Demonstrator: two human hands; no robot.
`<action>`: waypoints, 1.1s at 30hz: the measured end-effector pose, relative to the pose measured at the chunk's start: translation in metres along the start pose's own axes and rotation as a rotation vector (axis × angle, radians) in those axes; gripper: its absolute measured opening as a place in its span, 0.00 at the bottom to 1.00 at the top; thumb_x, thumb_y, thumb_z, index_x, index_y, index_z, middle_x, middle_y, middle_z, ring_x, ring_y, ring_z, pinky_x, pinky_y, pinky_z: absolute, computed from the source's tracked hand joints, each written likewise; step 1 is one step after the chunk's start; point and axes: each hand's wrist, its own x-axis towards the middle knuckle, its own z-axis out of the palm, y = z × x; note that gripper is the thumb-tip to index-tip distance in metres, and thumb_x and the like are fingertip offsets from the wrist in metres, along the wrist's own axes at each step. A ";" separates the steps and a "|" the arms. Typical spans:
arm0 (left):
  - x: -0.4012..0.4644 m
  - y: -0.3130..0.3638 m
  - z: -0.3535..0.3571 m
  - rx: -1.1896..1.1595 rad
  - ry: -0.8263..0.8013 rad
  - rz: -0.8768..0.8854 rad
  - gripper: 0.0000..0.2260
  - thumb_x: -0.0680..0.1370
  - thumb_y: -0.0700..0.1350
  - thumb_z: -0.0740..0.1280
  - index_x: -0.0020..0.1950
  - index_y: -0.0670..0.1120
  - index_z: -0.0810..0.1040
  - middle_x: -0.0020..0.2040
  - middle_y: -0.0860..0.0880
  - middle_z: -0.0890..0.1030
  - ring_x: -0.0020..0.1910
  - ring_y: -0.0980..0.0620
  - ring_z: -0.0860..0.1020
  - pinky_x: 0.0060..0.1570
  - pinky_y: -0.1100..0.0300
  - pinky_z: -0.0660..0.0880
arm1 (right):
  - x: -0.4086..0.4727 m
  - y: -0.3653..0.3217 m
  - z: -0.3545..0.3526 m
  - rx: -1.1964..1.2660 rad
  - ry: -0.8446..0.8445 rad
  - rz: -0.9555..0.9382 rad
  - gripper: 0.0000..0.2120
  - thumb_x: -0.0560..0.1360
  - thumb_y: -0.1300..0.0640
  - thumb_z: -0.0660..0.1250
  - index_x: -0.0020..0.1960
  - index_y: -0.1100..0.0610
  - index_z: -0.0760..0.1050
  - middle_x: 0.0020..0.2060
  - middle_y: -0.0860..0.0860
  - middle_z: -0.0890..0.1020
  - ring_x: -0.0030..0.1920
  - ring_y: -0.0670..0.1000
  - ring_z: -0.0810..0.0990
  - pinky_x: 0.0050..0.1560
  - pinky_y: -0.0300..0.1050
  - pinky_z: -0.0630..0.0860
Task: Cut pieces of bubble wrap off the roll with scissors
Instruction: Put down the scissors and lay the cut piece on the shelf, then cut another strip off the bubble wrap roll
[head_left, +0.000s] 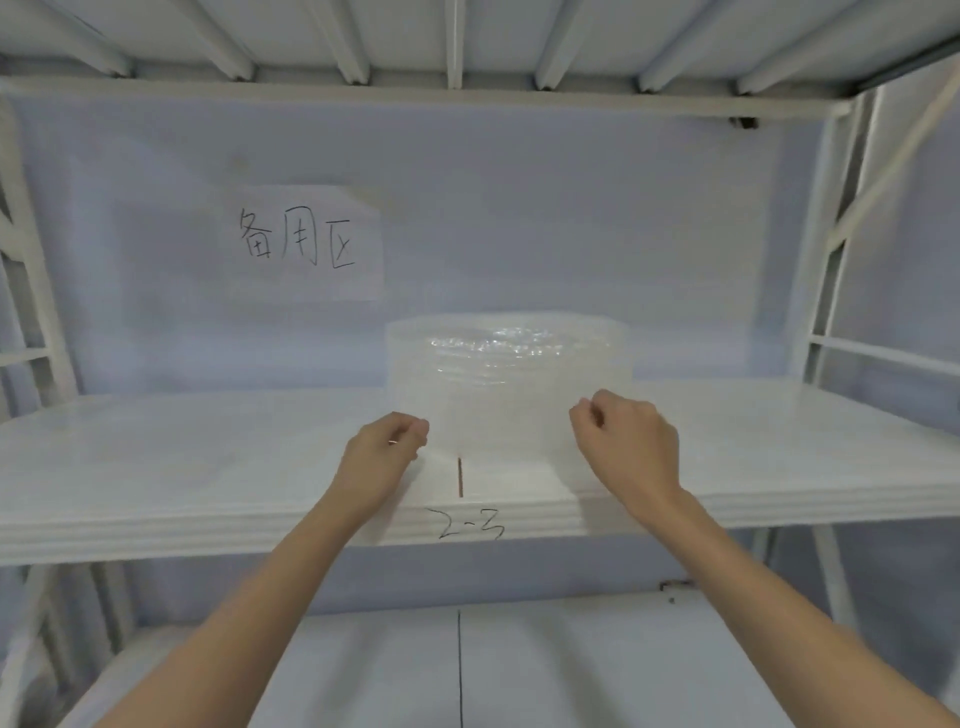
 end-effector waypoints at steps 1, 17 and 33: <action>0.000 0.004 0.013 -0.023 -0.043 0.000 0.09 0.81 0.51 0.64 0.48 0.50 0.81 0.49 0.51 0.84 0.46 0.52 0.82 0.54 0.51 0.75 | 0.006 0.020 -0.005 -0.069 -0.030 0.059 0.16 0.76 0.53 0.57 0.33 0.60 0.70 0.27 0.52 0.74 0.31 0.58 0.73 0.33 0.45 0.64; -0.001 0.021 0.064 -0.026 -0.169 0.023 0.05 0.77 0.41 0.68 0.42 0.46 0.82 0.33 0.54 0.76 0.27 0.58 0.72 0.31 0.67 0.70 | 0.036 0.074 -0.006 -0.311 -0.381 0.228 0.19 0.75 0.45 0.63 0.32 0.53 0.64 0.32 0.49 0.71 0.36 0.55 0.74 0.35 0.43 0.66; -0.003 0.016 0.060 -0.049 -0.216 0.070 0.05 0.75 0.39 0.68 0.42 0.47 0.82 0.31 0.59 0.79 0.29 0.58 0.76 0.34 0.65 0.72 | 0.054 0.085 -0.041 -0.080 -0.469 0.329 0.20 0.76 0.50 0.67 0.31 0.59 0.67 0.21 0.51 0.77 0.21 0.49 0.75 0.25 0.38 0.68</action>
